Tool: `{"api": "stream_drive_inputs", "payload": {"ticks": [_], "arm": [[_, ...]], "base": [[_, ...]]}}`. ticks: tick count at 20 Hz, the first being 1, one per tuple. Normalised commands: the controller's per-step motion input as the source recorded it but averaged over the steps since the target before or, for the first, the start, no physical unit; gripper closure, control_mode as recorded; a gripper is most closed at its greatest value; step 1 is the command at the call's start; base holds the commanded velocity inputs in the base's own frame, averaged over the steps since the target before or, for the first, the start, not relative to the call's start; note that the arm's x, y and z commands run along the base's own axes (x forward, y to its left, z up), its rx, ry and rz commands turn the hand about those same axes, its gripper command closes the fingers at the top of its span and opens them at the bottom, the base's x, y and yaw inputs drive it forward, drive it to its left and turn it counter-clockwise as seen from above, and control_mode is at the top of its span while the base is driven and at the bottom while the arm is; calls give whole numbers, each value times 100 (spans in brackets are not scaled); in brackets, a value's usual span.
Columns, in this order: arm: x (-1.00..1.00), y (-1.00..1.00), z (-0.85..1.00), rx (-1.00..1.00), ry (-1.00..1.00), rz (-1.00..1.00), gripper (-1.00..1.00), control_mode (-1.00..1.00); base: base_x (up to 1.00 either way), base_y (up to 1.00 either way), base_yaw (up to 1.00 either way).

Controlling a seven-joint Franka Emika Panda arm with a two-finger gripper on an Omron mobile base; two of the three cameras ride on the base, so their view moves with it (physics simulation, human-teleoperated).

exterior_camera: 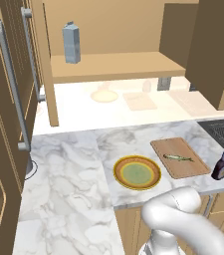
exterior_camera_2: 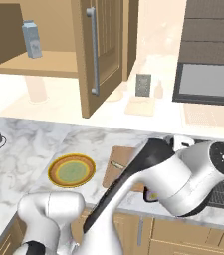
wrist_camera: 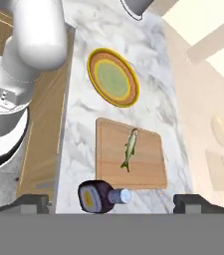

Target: Pick the fish from the plate and place it on the cutting board. Then pick the condiment bottle from the cabinet and place it next to the cutting board.

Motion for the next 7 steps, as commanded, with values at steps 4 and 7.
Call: {"api": "stream_drive_inputs", "payload": {"ticks": [4, 7], "arm": [[-62, 7, 33, -52, -16, -19, -100, -100], [-62, 19, 41, -44, -26, -16, -100, -100]], "base": [[0, 0, 0], [0, 0, 0]]}}
